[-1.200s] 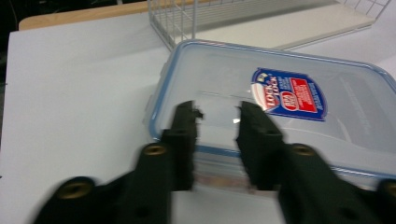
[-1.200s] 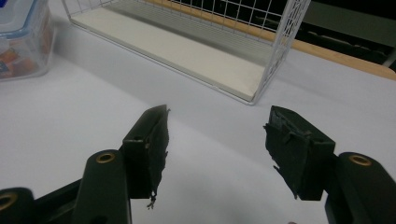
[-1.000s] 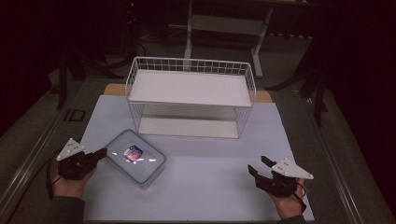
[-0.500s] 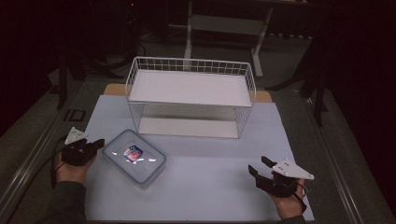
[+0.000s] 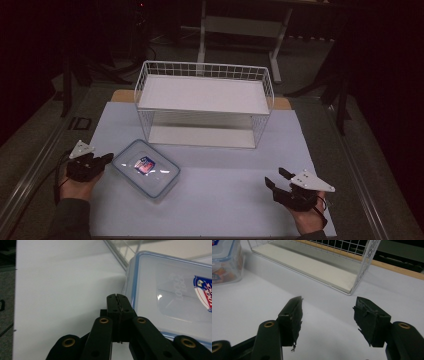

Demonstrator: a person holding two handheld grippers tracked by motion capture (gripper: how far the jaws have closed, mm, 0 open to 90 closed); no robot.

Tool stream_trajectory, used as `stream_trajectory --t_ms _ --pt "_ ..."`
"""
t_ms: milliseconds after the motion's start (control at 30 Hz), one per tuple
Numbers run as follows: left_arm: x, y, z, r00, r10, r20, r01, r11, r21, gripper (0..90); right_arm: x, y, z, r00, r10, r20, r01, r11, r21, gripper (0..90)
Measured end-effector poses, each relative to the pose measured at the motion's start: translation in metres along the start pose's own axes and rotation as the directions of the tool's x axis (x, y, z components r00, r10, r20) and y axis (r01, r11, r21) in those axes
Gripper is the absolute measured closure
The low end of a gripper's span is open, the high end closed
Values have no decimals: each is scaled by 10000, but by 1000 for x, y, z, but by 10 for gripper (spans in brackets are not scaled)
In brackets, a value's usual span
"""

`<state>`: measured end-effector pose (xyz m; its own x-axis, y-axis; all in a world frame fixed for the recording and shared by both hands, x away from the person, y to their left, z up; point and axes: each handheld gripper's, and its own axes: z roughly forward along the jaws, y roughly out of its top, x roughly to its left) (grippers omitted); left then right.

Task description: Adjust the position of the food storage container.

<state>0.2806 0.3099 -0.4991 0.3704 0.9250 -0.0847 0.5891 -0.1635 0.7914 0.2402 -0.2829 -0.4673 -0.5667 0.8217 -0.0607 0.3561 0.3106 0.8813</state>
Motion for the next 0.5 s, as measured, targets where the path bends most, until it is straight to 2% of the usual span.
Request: stream_trajectory --t_ms 67,133,200,267,300,367,433,500 --pt "-8 1 1 9995 273 165 -274 9996 64 900 0 0 0 10000 4 -18 -4 10000 -16 392" --pt "-11 1 1 9991 351 249 -354 9993 107 900 0 0 0 10000 1 -12 -1 10000 -10 393" --pt "-23 1 1 9970 592 492 -602 9980 191 900 -1 0 0 10000 0 7 0 10000 -14 393" --pt "-27 1 1 9957 718 582 -734 9970 253 900 -1 0 0 10000 -8 8 8 10000 -35 393" --pt "-36 0 2 9929 878 808 -906 9954 325 900 -1 0 -1 10000 20 -10 -20 10000 -27 393" --pt "-45 0 3 9897 1002 1021 -1045 9938 369 900 -1 0 -1 10000 17 -27 -17 10000 -12 394" --pt "-48 0 3 9880 1078 1104 -1127 9929 393 900 0 0 -1 10000 -5 -53 5 10000 2 395" --pt "-60 0 5 9801 1342 1462 -1419 9889 438 900 1 0 0 10000 -35 -60 35 10000 14 394"
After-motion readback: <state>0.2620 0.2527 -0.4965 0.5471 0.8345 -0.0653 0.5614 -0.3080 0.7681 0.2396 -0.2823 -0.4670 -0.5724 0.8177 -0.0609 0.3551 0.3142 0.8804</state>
